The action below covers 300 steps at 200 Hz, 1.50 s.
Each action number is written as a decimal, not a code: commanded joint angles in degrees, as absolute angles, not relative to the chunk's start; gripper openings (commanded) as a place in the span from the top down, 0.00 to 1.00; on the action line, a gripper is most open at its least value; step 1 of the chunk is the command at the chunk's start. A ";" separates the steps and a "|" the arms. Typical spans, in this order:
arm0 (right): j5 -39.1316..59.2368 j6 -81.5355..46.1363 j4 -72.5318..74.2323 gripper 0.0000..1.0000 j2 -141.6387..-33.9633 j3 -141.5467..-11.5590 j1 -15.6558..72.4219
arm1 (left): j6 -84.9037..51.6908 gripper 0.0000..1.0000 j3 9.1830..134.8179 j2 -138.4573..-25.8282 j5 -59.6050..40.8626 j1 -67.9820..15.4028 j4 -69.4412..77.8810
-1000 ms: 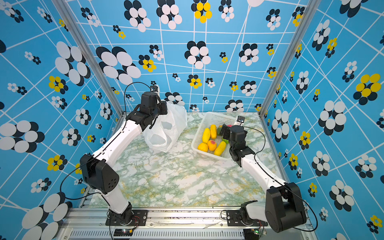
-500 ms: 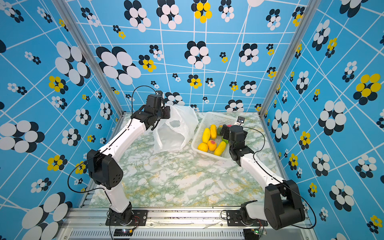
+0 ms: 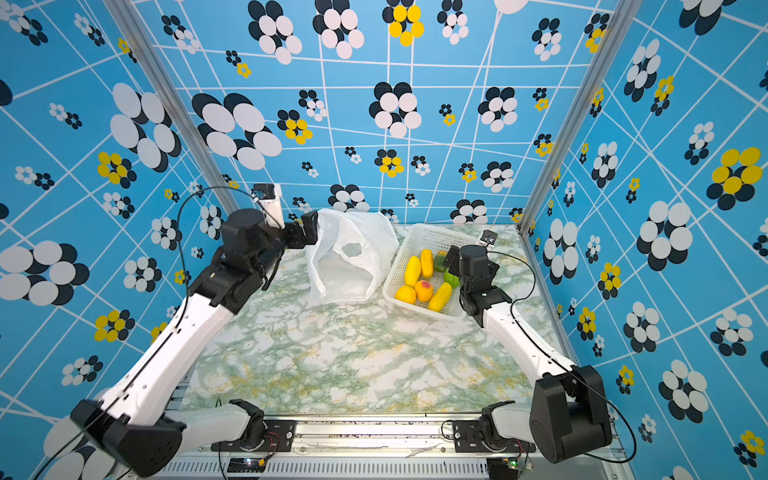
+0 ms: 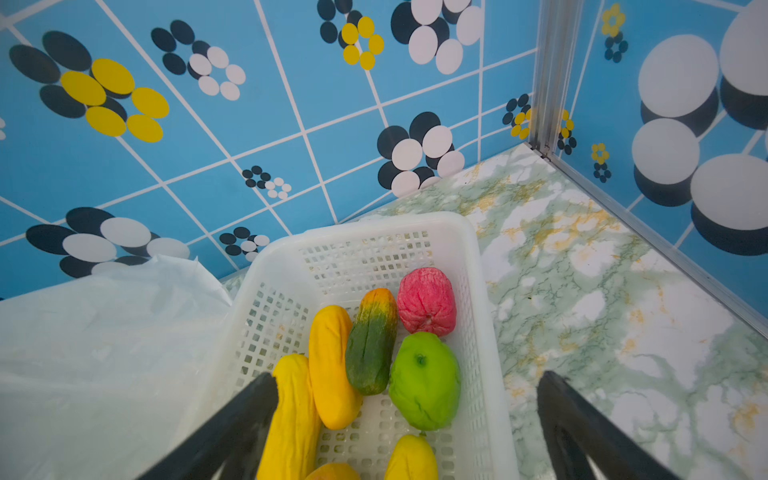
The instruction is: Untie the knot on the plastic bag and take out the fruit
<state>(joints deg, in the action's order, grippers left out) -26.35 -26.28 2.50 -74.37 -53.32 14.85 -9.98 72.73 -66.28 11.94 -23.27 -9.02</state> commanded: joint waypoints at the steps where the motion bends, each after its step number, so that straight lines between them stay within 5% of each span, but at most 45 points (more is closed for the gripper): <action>1: -31.48 -27.13 -2.30 0.01 -71.62 -54.00 14.59 | -3.11 0.01 57.65 -58.83 12.30 -23.06 4.39; 27: -35.38 -22.82 5.33 0.01 -68.31 -46.35 14.53 | -4.15 0.01 45.51 -49.21 25.52 -20.31 7.41; 80: -37.58 -19.16 3.95 0.01 -62.74 -38.07 8.94 | -13.37 0.01 31.53 -41.47 36.13 -7.57 -0.96; 119: -37.58 -17.74 7.17 0.01 -61.40 -31.03 2.68 | -12.47 0.01 10.10 -39.71 31.59 -6.03 27.86; 209: -28.95 -15.24 22.87 0.01 -80.95 -30.75 0.61 | -10.85 0.01 8.70 -44.62 36.42 -2.52 25.58; 241: -25.93 -12.48 26.68 0.01 -81.19 -29.81 0.70 | -14.74 0.01 8.68 -51.10 34.90 -0.52 30.36; 300: -21.89 -5.41 47.22 0.01 -81.19 -20.71 2.10 | -10.58 0.01 20.26 -81.42 28.60 -1.14 47.71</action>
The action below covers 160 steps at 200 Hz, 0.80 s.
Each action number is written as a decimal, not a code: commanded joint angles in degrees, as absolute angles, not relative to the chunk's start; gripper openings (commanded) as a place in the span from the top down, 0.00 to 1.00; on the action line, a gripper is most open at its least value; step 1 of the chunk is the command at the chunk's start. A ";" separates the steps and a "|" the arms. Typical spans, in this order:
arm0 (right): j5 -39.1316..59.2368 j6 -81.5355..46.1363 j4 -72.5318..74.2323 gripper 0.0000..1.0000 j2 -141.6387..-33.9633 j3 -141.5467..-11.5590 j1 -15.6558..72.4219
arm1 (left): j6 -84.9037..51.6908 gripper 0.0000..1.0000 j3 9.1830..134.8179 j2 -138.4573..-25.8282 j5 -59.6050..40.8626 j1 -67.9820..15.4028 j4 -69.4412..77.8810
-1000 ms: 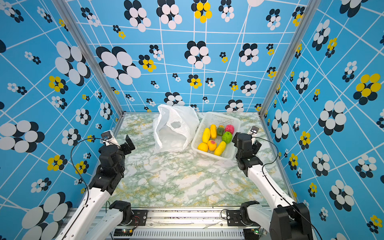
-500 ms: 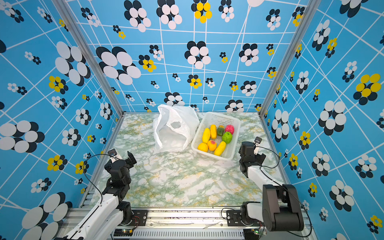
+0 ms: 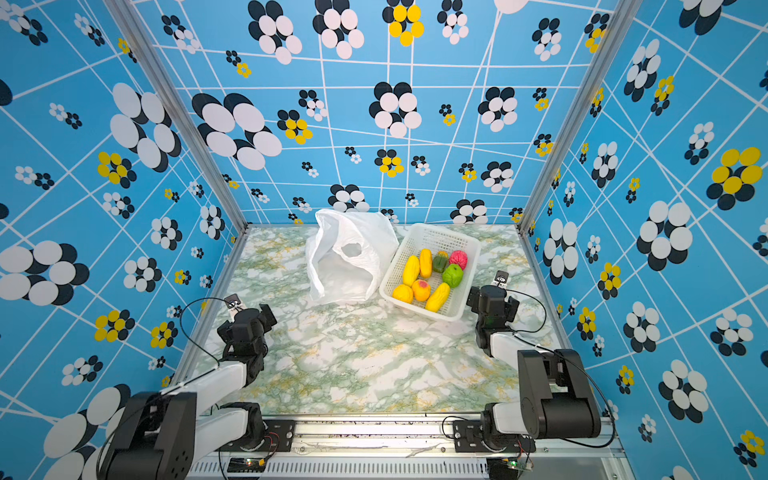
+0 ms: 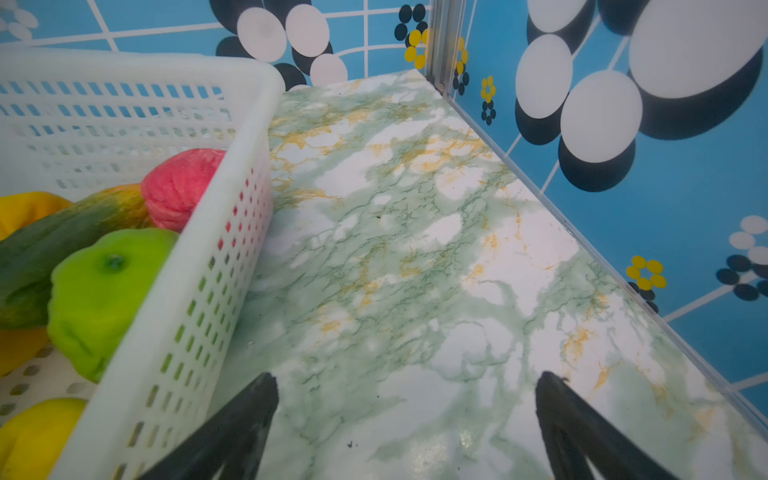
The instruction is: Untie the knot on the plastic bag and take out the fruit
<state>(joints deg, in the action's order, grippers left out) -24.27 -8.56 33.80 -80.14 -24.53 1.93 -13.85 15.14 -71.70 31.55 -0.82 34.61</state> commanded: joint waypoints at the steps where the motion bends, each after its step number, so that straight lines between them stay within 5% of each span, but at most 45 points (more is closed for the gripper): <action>1: -21.67 -5.30 48.13 0.01 -81.51 -20.37 2.10 | -9.99 0.01 20.33 -82.02 28.93 -1.14 48.60; 23: -19.74 -4.13 62.20 0.01 -90.06 -18.03 1.93 | -1.36 0.01 25.74 -86.45 29.66 -7.47 45.70; 39: -19.37 -4.53 52.09 0.01 -87.66 -20.97 2.00 | 2.52 0.01 29.42 -88.74 28.04 -9.92 41.59; 95: -19.86 -3.83 57.25 0.01 -89.32 -19.78 2.35 | 2.25 0.01 29.38 -88.51 28.00 -9.97 41.10; 160: -19.95 -3.77 57.46 0.01 -89.35 -19.80 2.37 | 2.76 0.01 18.51 -85.41 25.32 -10.19 57.62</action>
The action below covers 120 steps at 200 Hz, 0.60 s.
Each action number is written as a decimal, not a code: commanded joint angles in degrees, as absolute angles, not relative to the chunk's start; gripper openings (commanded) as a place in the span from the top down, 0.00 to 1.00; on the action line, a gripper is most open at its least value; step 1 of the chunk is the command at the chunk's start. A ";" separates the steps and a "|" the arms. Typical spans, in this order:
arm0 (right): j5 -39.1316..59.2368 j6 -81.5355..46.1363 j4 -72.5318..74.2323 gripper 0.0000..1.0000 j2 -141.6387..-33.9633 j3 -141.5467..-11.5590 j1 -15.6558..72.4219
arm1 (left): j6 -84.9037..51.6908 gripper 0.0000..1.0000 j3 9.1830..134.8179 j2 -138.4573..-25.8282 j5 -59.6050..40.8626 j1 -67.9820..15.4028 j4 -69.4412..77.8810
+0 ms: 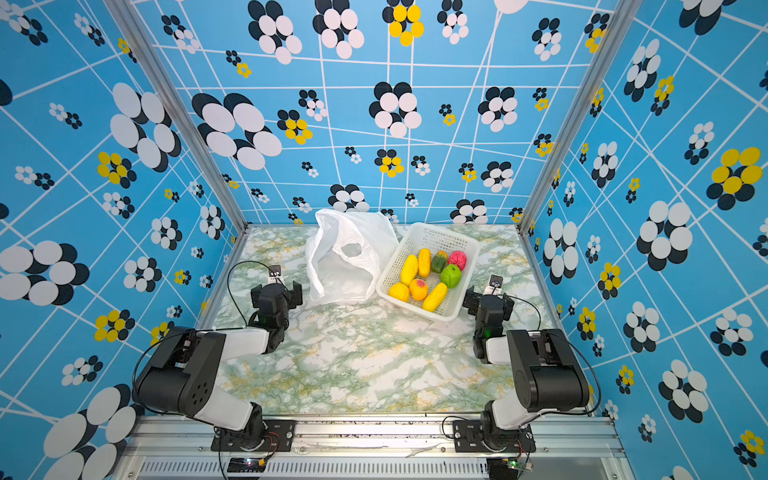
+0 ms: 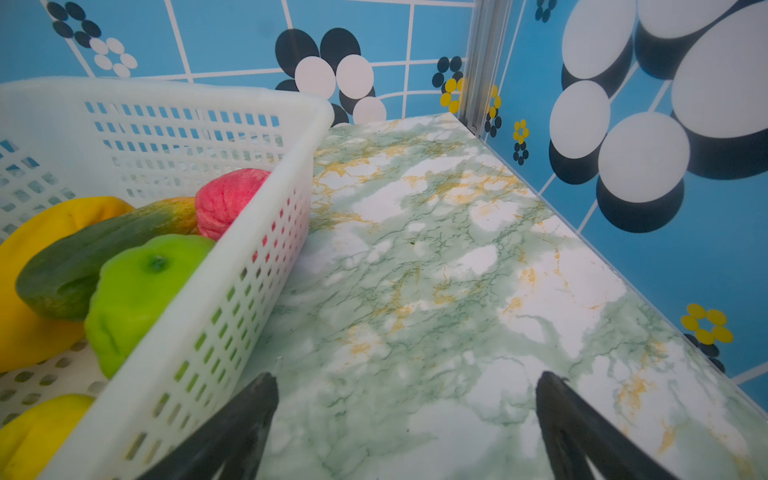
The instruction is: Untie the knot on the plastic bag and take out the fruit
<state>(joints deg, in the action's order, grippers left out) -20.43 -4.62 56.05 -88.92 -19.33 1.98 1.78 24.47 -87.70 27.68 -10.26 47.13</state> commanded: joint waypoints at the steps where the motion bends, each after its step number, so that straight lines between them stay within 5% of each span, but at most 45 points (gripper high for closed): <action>1: -19.95 -3.77 57.51 0.01 -89.32 -19.79 2.37 | 2.79 0.01 18.26 -85.42 25.18 -10.15 58.21; 68: -20.03 -3.75 57.48 0.01 -89.38 -19.79 2.32 | 2.49 0.01 16.57 -91.51 15.46 -6.35 68.05; 81: -20.02 -3.69 57.40 0.01 -89.39 -19.78 2.44 | 0.50 0.01 19.75 -87.52 12.98 -5.84 54.84; 120: -20.04 -3.61 57.39 0.01 -89.38 -19.86 2.46 | 0.49 0.01 19.72 -89.14 13.33 -5.18 57.89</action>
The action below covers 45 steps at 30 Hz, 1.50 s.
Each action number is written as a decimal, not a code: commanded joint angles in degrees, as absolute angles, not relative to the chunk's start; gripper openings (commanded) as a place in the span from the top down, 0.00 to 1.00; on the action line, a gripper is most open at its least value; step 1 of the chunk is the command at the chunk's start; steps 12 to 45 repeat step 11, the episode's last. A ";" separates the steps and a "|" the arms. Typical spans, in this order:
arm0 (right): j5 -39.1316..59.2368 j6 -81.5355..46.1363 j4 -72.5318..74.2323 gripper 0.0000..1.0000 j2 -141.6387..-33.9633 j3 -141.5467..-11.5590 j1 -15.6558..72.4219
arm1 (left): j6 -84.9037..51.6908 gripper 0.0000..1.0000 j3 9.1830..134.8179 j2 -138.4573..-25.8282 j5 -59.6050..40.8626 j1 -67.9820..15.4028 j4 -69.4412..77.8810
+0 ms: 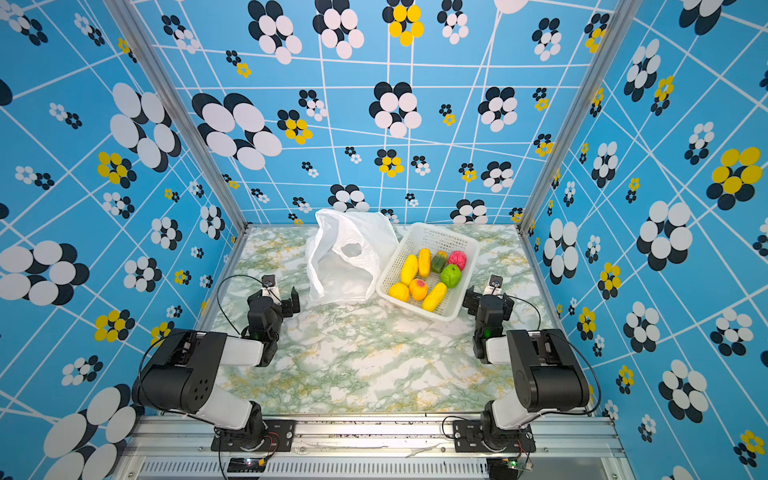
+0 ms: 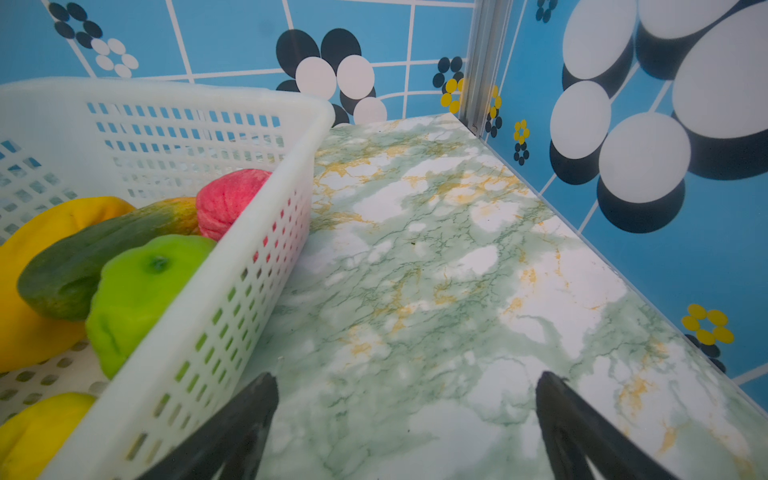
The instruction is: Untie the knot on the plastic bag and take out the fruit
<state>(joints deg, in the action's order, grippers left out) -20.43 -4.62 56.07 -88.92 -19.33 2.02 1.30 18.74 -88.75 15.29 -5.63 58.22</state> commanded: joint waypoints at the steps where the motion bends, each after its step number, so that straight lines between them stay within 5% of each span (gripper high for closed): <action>1: -20.08 -3.65 57.39 0.01 -89.38 -19.86 2.46 | 0.42 0.01 19.70 -89.09 13.35 -5.18 57.73; 10: -13.29 -1.35 54.75 0.01 -89.42 -21.25 2.39 | -0.15 0.01 20.39 -88.86 12.22 -4.44 55.83; 45: -13.29 -1.28 54.84 0.01 -89.31 -21.19 2.44 | -0.12 0.01 20.34 -88.85 12.19 -4.47 55.90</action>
